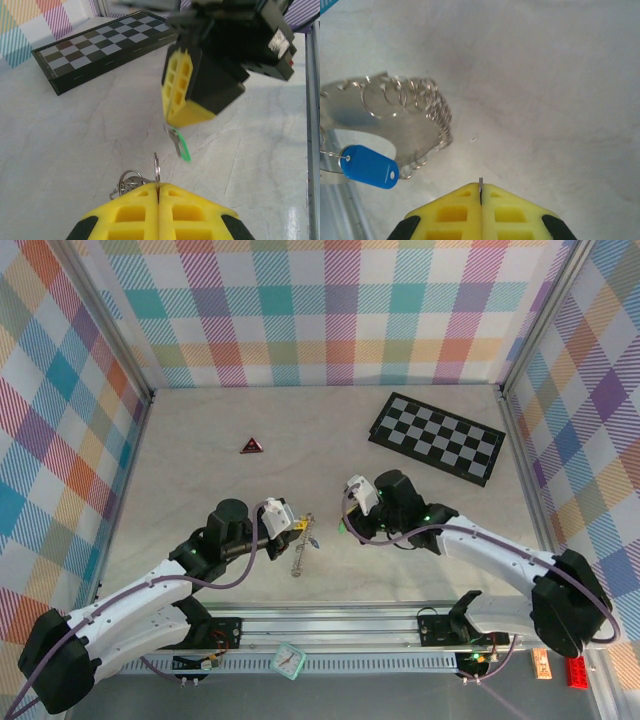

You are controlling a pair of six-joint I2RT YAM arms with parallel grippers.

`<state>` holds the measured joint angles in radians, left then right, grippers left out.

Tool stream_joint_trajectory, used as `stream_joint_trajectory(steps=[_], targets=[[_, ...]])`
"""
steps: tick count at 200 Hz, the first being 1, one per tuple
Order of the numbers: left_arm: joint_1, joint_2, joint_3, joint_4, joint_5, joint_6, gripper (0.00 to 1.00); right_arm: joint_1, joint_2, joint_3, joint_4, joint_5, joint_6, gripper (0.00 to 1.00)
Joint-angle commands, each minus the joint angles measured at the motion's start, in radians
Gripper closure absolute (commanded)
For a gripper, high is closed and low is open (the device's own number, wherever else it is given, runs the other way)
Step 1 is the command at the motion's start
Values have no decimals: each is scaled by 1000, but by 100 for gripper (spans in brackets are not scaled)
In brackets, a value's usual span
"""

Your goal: Put the keys on the keyring

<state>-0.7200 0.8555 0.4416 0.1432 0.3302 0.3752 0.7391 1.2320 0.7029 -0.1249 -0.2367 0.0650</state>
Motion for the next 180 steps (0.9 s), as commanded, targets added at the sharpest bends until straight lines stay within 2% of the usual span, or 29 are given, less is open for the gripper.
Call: stream_joint_trajectory(steps=[1,50,57,74,86,95,112,137,158,180], targets=[[-10,-6,-4,65,13,-13,100,-2,47,-22,8,-103,112,100],[-9,-8,-4,62,16,-12,100,-39,206,-6,38,-165,177,100],[-10,-9,-6,62,15,-12,100,-40,220,1,30,-158,179,94],[-9,-10,-6,62,13,-9,100,-43,225,14,16,-139,166,71],[-9,-9,-6,61,14,-7,100,-43,195,14,15,-119,137,62],[-10,-10,-6,59,14,-5,100,-44,161,12,23,-110,95,59],[-10,-12,-7,62,16,-2,100,-44,81,-14,97,-103,-13,59],[-10,-14,-8,64,20,-1,100,-45,-29,-108,317,-167,-211,59],[-10,-15,-14,71,23,1,100,-44,-35,-95,343,-265,-356,59],[-10,-12,-13,75,27,2,100,-45,-6,-67,373,-344,-402,60]])
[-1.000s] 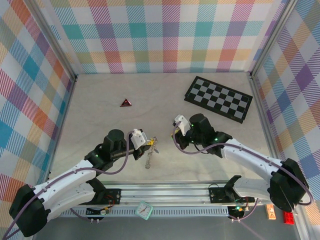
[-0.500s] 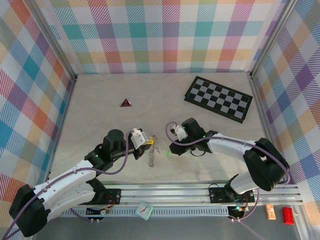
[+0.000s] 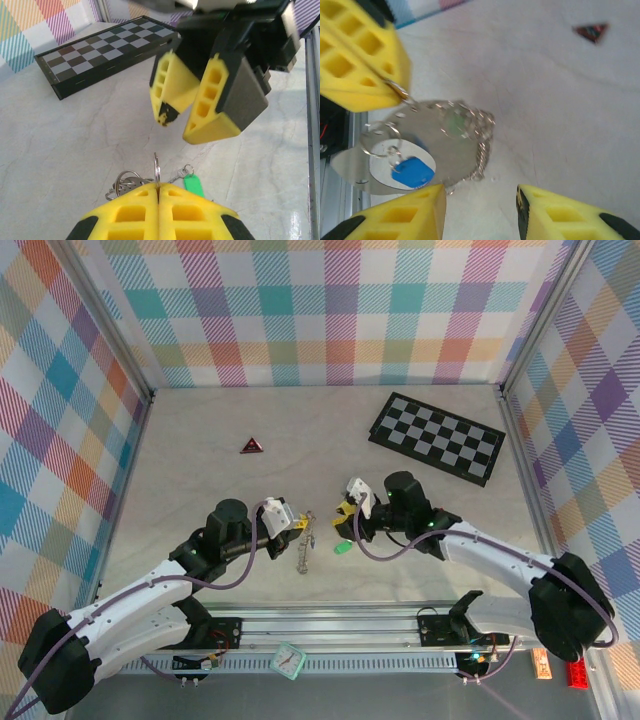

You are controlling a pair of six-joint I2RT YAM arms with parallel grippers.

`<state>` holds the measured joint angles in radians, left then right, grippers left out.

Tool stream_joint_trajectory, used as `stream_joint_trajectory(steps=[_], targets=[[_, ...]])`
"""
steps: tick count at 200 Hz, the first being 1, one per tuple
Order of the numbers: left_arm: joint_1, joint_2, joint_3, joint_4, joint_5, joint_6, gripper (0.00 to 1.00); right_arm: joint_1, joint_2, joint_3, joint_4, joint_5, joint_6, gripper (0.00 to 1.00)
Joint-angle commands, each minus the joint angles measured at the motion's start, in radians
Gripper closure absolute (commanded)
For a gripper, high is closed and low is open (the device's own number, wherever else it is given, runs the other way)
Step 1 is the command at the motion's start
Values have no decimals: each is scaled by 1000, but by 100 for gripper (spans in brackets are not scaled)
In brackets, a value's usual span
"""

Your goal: Put the keys on the keyring

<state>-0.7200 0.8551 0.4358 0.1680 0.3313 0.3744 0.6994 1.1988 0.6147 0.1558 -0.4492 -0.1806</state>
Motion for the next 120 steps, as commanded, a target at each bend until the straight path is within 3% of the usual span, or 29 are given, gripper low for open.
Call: stream_joint_trajectory(steps=[1,44,120], targets=[[-10,-12,-8,50,27,3,100,-4,28,22,94,-134,-157,60],[-9,-13,-11,53,31,4,100,-5,84,46,164,-259,-165,62],[-10,-13,-12,58,38,4,100,-5,157,106,190,-324,-155,71]])
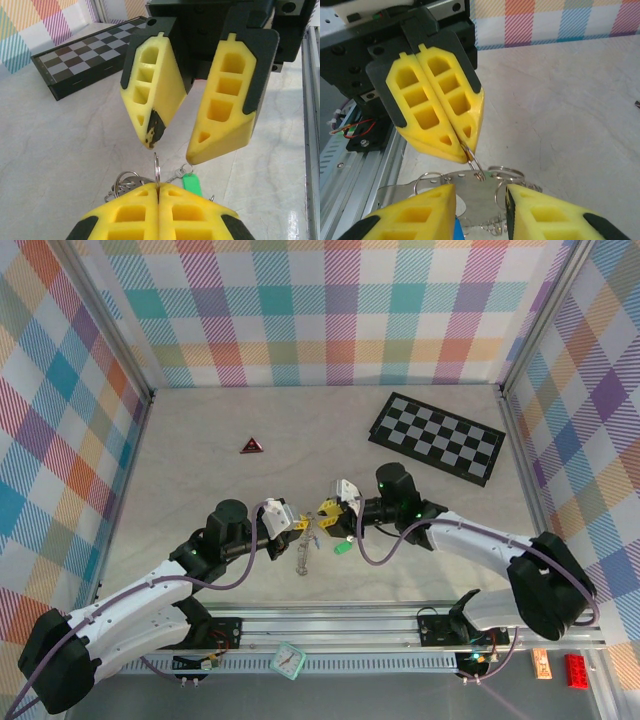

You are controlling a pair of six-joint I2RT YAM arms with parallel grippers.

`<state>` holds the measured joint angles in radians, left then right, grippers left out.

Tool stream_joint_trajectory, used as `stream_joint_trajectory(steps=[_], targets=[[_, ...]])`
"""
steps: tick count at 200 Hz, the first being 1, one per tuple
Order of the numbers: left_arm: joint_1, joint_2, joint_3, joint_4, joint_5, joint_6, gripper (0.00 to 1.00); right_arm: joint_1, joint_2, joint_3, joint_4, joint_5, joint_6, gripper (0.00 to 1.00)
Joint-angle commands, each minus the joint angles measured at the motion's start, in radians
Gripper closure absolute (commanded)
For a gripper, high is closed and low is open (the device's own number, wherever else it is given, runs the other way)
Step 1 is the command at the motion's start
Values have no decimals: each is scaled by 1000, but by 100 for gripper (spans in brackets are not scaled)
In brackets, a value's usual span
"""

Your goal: Put the keys on the keyring

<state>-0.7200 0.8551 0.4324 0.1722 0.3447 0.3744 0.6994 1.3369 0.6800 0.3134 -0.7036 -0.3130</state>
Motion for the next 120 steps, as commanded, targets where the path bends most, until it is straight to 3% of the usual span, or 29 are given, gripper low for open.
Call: stream_joint_trajectory(steps=[1,56,120], targets=[[-10,-14,-9,54,25,4,100,-5,20,41,33,-71,-23,71],[-10,-13,-10,56,28,4,100,-3,66,81,6,-114,-33,78],[-9,-14,-9,56,25,6,100,-2,85,105,-48,-151,-72,97]])
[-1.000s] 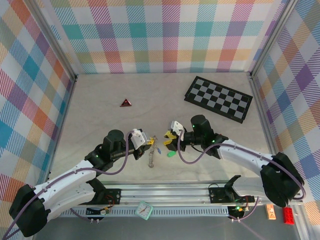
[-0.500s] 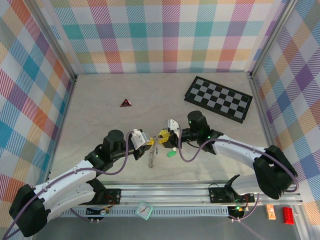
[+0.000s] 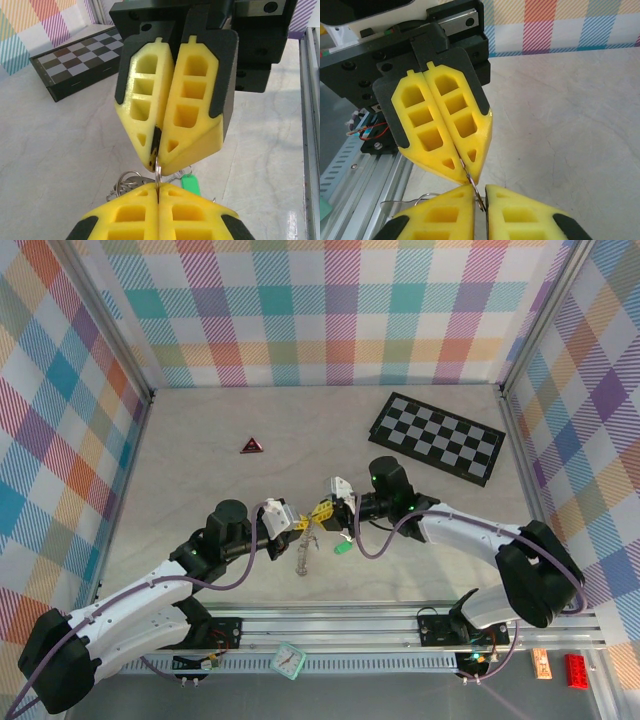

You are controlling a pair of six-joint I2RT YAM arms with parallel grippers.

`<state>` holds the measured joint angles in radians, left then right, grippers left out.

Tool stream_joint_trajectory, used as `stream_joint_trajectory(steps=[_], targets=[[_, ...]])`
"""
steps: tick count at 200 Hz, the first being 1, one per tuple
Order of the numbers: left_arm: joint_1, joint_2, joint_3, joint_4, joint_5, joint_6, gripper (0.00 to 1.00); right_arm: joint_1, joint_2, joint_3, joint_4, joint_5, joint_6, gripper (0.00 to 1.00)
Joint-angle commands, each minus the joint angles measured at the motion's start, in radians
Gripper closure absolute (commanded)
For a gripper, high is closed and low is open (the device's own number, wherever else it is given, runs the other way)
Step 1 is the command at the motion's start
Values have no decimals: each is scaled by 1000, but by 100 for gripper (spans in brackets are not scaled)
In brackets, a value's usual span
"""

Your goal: Put the keys on the keyring

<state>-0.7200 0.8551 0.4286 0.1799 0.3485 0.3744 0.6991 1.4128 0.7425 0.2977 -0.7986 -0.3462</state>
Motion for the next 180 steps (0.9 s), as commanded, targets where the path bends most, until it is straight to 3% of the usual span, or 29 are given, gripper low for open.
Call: stream_joint_trajectory(steps=[1,34,54,112,146,174,180], targets=[[-10,-14,-6,48,20,6,100,-2,9,42,-34,-56,-39,97],[-10,5,23,-9,-13,10,100,2,-10,80,-136,-51,-94,100],[-10,20,46,-48,-10,26,92,18,-23,119,-255,-18,-174,100],[-10,35,90,-109,21,72,88,57,-14,219,-465,42,-310,100],[-10,36,109,-135,50,97,88,75,6,270,-521,43,-344,100],[-9,34,110,-140,70,114,100,77,4,268,-515,60,-318,100],[-10,33,108,-139,69,115,100,76,-6,257,-502,70,-302,94]])
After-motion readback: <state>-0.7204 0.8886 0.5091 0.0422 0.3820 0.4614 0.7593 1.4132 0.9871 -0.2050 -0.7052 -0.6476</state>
